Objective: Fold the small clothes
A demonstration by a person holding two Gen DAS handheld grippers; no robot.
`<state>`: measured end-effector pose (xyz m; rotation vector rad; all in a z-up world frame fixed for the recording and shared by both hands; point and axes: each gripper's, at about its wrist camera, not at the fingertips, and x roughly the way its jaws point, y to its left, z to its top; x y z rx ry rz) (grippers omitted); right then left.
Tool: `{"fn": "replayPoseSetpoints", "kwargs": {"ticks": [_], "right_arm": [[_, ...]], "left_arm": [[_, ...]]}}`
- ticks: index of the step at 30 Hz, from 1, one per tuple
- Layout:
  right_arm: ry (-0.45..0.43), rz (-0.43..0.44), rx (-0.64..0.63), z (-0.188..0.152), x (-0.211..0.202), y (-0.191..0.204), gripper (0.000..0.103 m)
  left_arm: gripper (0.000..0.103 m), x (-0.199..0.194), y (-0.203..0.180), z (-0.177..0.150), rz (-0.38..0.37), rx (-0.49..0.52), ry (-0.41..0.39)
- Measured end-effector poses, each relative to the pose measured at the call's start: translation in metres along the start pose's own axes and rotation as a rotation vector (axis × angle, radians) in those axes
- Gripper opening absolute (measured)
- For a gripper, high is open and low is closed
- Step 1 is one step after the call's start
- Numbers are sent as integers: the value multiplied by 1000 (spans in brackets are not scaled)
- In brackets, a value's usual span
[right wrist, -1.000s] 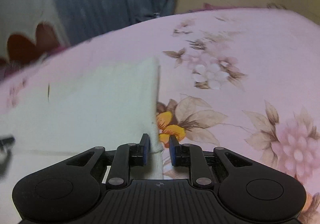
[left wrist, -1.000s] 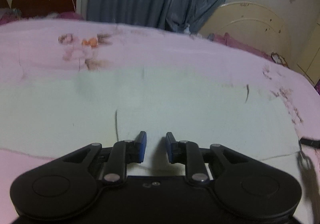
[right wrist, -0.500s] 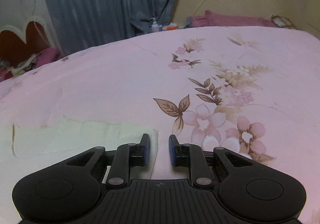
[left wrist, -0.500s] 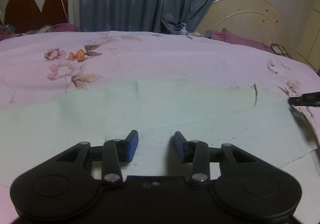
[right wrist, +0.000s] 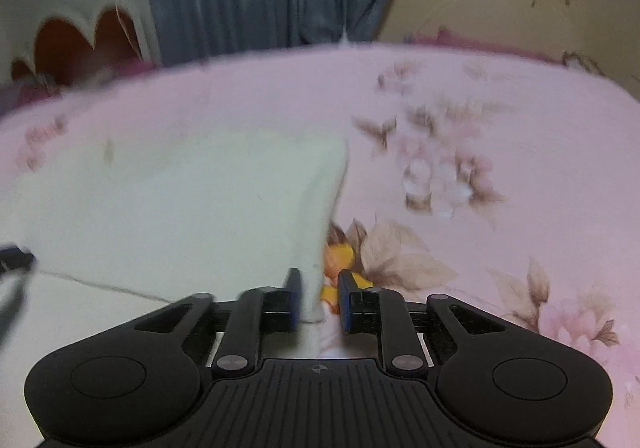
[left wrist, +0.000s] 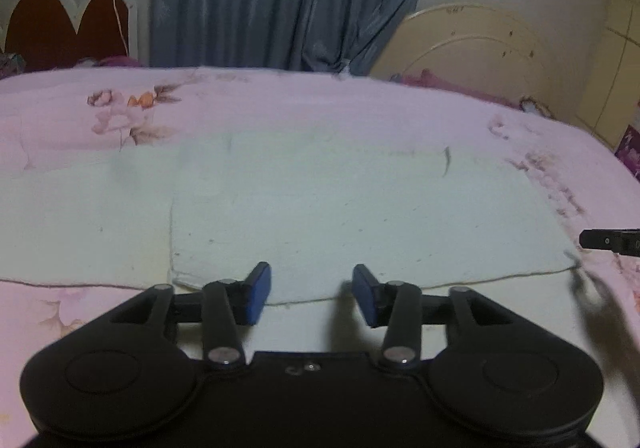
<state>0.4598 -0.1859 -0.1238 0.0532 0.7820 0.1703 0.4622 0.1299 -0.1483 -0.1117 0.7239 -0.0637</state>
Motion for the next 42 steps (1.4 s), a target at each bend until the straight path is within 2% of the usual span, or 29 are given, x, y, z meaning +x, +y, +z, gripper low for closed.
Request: {"fn": "replayPoseSetpoints", "kwargs": {"ticks": [2, 4, 7, 10, 11, 12, 13, 14, 16, 18, 19, 20, 21, 24, 26, 28, 31, 32, 34, 36, 37, 38, 39, 42], "right_arm": [[18, 9, -33, -6, 2, 11, 19], [122, -26, -39, -14, 23, 11, 19], [84, -8, 28, -9, 9, 6, 19], [46, -13, 57, -6, -4, 5, 19], [39, -21, 65, -5, -6, 5, 23], [33, -23, 76, -6, -9, 6, 33], [25, -23, 87, -7, -15, 8, 69], [5, -24, 95, -7, -17, 9, 89], [-15, -2, 114, -5, -19, 11, 88], [-31, 17, 131, -3, -21, 14, 86], [-31, 21, 133, -2, -20, 15, 77], [-27, 19, 135, -1, -18, 18, 71], [-21, 19, 141, 0, -16, 21, 70], [-13, 17, 165, 2, -11, 27, 70], [-5, 11, 182, 3, -6, 30, 70], [-3, 9, 199, 6, -2, 31, 70], [-3, 9, 214, 10, 2, 33, 70], [-4, 8, 215, 12, 3, 34, 70], [-8, 0, 212, 13, 4, 35, 70], [-12, -25, 211, 13, 7, 34, 70], [-6, -41, 214, 13, 10, 31, 63], [12, -45, 223, 12, 13, 27, 44], [30, -51, 237, 11, 16, 24, 40], [26, -59, 242, 8, 15, 18, 39]], "left_arm": [[58, 8, 0, -3, 22, 7, 43], [57, 8, -1, -1, 27, 21, 42], [58, -10, 11, 3, 27, -28, -6], [60, -30, 46, -1, 91, -103, -37], [62, -37, 63, -3, 118, -143, -47], [68, -45, 83, -6, 152, -192, -59], [72, -55, 106, -10, 193, -244, -72], [78, -64, 130, -15, 243, -299, -81], [79, -82, 180, -23, 352, -409, -93], [73, -98, 226, -27, 413, -505, -109], [71, -105, 249, -30, 421, -567, -123], [67, -110, 274, -34, 413, -650, -136], [63, -113, 292, -37, 397, -718, -152], [61, -116, 339, -49, 297, -905, -245], [61, -115, 356, -53, 254, -990, -303], [59, -112, 365, -52, 245, -1016, -330], [46, -106, 371, -49, 263, -1007, -340], [37, -105, 374, -49, 272, -1007, -337], [7, -104, 375, -53, 303, -1014, -314], [4, -103, 382, -60, 276, -1034, -323], [4, -104, 382, -59, 273, -1025, -322], [4, -103, 377, -57, 285, -997, -315], [4, -105, 370, -59, 296, -975, -310], [4, -106, 367, -58, 304, -973, -314]]}}
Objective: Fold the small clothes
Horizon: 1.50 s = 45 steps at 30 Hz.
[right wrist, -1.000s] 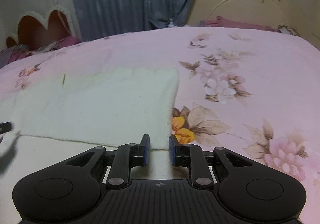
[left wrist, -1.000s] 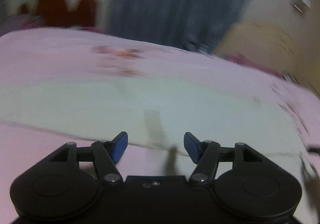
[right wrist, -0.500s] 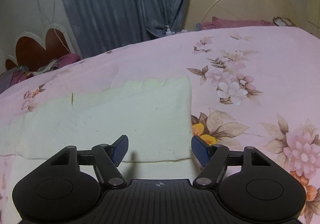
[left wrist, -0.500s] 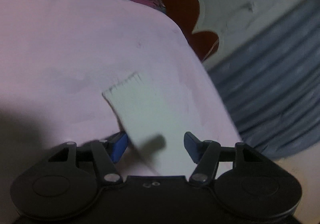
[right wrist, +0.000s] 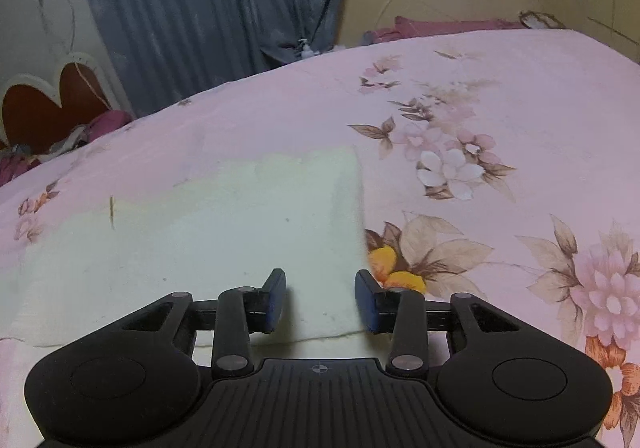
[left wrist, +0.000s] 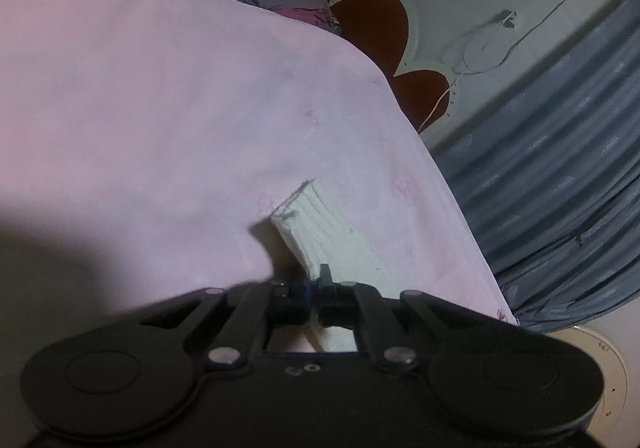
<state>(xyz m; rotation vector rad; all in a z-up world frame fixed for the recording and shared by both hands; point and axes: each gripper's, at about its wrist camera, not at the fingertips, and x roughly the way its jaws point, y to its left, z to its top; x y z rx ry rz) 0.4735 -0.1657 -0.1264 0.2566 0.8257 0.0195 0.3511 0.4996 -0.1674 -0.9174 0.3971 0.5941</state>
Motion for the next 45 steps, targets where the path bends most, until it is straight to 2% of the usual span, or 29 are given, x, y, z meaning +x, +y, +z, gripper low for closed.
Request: {"fn": "replayPoseSetpoints", "kwargs": {"ticks": [4, 11, 16, 20, 25, 27, 31, 36, 43, 44, 45], "right_arm": [[-1, -6, -39, -2, -2, 2, 39], [7, -21, -83, -1, -2, 5, 40], [3, -14, -100, 0, -3, 4, 40], [4, -12, -97, 0, -5, 1, 40], [-4, -8, -80, 1, -12, -8, 40], [-8, 0, -54, 3, -15, -14, 40], [-20, 14, -21, 6, -23, -23, 40], [-29, 29, 8, 8, -30, -32, 40], [-36, 57, 60, 10, -40, -44, 40], [-39, 67, 72, 11, -43, -46, 40], [-39, 87, 84, 12, -45, -48, 40]], "left_arm": [[4, -4, -1, 3, 15, 21, -4], [3, -9, -41, 5, 7, 172, -41], [3, -12, -89, -13, -59, 314, -20], [3, -10, -134, -39, -122, 423, 17], [3, -7, -185, -80, -221, 501, 79], [3, -6, -207, -99, -285, 546, 120], [3, -2, -260, -147, -391, 709, 232], [3, 0, -308, -216, -454, 826, 336], [4, 0, -328, -306, -511, 922, 474], [5, 4, -331, -318, -513, 939, 513], [16, 7, -331, -332, -510, 958, 561]]}}
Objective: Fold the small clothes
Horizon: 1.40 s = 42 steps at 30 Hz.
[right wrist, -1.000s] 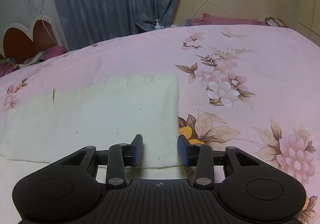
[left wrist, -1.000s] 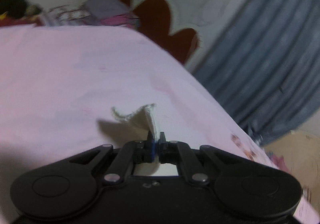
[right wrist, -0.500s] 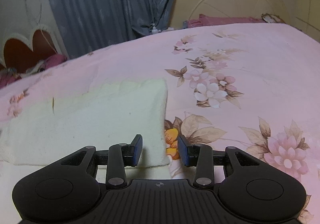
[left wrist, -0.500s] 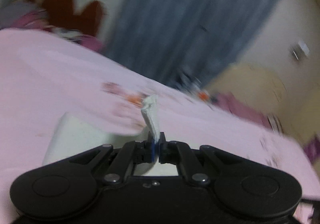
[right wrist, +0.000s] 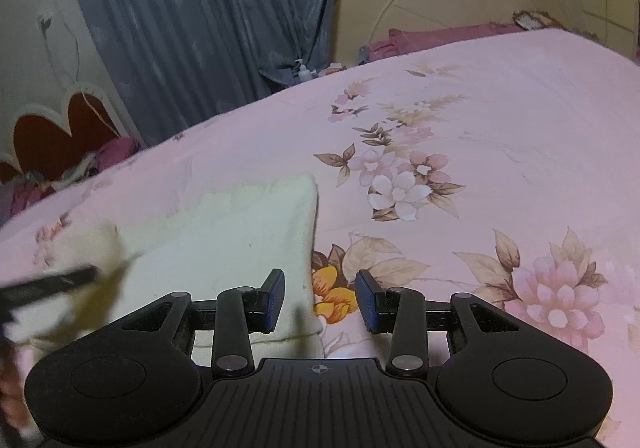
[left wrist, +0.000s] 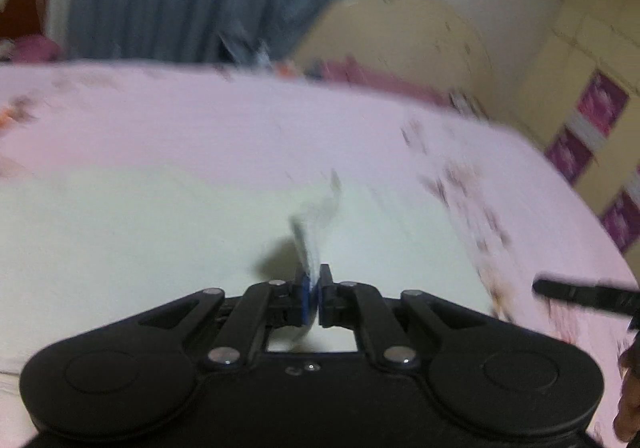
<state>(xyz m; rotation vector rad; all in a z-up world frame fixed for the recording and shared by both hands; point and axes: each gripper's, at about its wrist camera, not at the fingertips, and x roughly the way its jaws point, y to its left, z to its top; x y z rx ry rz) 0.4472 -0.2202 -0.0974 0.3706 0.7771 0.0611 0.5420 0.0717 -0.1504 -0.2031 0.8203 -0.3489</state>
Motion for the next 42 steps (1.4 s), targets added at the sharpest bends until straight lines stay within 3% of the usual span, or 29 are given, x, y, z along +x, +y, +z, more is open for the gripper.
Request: {"fn": "replayPoseSetpoints", "kwargs": {"ticks": [1, 3, 4, 5, 6, 10, 12, 16, 20, 25, 28, 33, 35, 38, 39, 41, 42], "right_arm": [[4, 20, 11, 1, -1, -1, 40], [18, 50, 28, 1, -2, 0, 40], [26, 54, 28, 2, -1, 2, 51], [23, 59, 26, 2, -2, 4, 78], [6, 72, 20, 1, -3, 7, 83], [20, 167, 24, 2, 7, 24, 83], [40, 203, 15, 1, 19, 38, 78], [106, 247, -8, -6, 47, 65, 61], [158, 265, 6, -16, 71, 83, 61], [183, 252, -6, -17, 87, 95, 56], [190, 236, -15, -16, 94, 100, 49], [192, 241, -17, -16, 96, 101, 41], [197, 244, -15, -17, 98, 101, 29], [199, 251, -12, -18, 101, 100, 21], [199, 252, -13, -18, 101, 100, 20], [201, 266, -28, -17, 101, 101, 6], [198, 269, -39, -17, 101, 101, 6]], "left_arm": [[24, 10, -5, -5, -7, 10, 35], [52, 10, -19, -15, -16, 52, -1], [56, 5, -23, -18, -15, 64, -11], [57, -2, -24, -20, -1, 71, -25], [57, -11, -23, -23, 23, 79, -40], [57, -69, 1, -30, 123, 15, -121], [57, -97, 26, -42, 174, -48, -142], [55, -135, 85, -64, 347, -224, -156], [54, -134, 123, -68, 358, -361, -135], [53, -116, 128, -59, 375, -365, -109], [53, -120, 127, -58, 314, -391, -133], [53, -109, 125, -62, 358, -339, -97], [53, -106, 124, -60, 377, -321, -92], [53, -107, 121, -58, 394, -309, -70], [53, -105, 119, -57, 408, -285, -54], [53, -99, 110, -55, 450, -217, -25], [53, -97, 106, -55, 469, -190, -14]]}}
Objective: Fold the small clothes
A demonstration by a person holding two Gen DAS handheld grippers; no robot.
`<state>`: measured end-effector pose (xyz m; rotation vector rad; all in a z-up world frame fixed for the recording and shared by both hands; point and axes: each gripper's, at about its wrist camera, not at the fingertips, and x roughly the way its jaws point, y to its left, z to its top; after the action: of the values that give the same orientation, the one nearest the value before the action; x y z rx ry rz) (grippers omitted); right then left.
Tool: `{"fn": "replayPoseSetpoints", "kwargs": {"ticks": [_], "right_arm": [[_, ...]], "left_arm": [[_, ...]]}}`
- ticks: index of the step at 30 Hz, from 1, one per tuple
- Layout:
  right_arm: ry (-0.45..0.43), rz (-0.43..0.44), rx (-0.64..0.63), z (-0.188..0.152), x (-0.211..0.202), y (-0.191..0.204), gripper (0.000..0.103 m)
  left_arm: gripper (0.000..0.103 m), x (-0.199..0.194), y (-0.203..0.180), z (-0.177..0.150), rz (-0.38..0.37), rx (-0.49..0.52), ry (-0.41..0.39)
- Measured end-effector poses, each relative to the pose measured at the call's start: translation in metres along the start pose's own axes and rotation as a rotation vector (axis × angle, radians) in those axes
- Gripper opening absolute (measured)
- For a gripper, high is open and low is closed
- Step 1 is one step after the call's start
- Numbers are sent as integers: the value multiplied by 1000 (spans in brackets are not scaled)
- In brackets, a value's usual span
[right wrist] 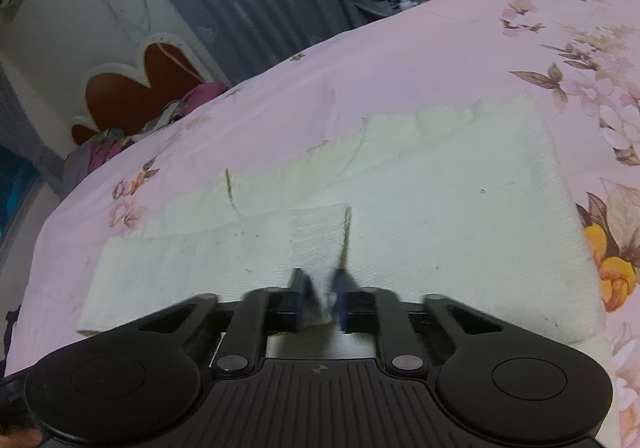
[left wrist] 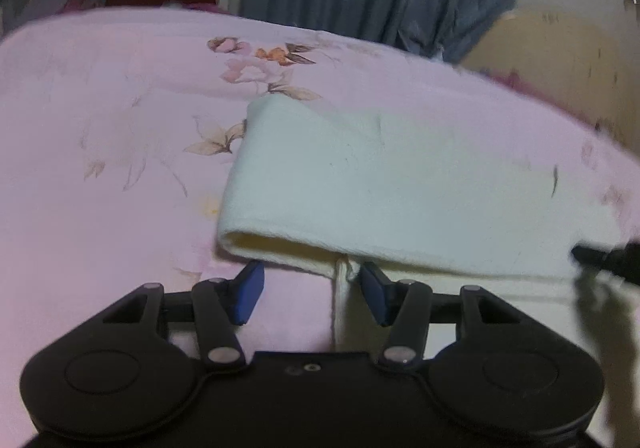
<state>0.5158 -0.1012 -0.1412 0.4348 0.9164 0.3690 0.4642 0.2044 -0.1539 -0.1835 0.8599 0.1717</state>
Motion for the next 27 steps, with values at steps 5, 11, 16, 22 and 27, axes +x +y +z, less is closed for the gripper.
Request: {"fn": "replayPoseSetpoints", "kwargs": {"ticks": [5, 11, 16, 22, 27], "right_arm": [[-101, -28, -66, 5, -22, 5, 4], [-199, -138, -71, 13, -74, -30, 4], [-180, -182, -66, 5, -94, -57, 4], [-177, -195, -51, -4, -97, -61, 4], [-196, -191, -50, -3, -104, -58, 4]], "left_arm": [[53, -2, -3, -2, 11, 13, 2], [52, -4, -5, -2, 11, 38, 5], [52, -6, -6, -5, 9, 52, -1], [46, -7, -9, -4, 2, 90, 1], [39, -8, -10, -5, -11, 114, -1]]}}
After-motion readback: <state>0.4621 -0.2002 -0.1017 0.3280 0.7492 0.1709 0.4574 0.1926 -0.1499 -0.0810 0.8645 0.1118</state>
